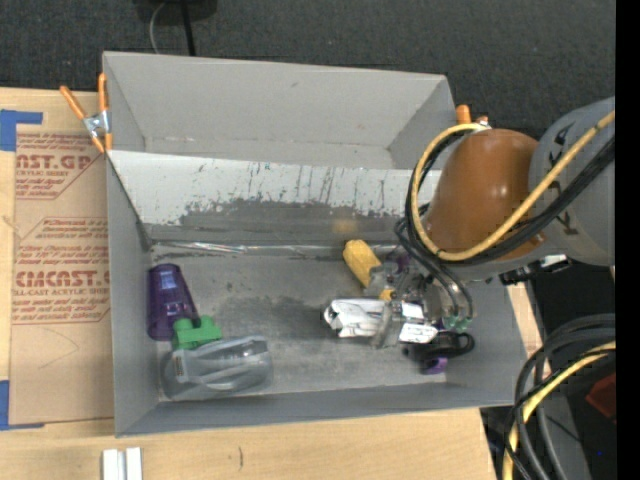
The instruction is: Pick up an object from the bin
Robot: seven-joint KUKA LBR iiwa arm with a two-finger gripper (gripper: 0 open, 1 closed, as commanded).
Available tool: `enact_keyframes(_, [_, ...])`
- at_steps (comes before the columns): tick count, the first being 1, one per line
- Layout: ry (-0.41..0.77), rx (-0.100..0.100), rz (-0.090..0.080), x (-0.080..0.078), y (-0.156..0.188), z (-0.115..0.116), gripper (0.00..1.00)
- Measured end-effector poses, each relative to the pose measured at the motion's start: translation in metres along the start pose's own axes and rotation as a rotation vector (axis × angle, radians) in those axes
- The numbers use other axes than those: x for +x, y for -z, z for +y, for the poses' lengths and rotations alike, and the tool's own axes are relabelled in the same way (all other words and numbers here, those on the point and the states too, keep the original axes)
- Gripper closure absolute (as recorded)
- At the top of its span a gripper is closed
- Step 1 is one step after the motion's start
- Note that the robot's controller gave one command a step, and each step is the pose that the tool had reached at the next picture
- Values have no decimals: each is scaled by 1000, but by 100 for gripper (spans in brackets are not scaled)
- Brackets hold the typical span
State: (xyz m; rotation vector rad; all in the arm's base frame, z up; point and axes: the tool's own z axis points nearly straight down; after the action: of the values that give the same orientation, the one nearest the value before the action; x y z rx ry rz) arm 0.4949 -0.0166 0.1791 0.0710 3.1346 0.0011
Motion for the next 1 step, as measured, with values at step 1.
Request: enact_keyframes(1, [0, 0, 0, 0, 0, 0, 100])
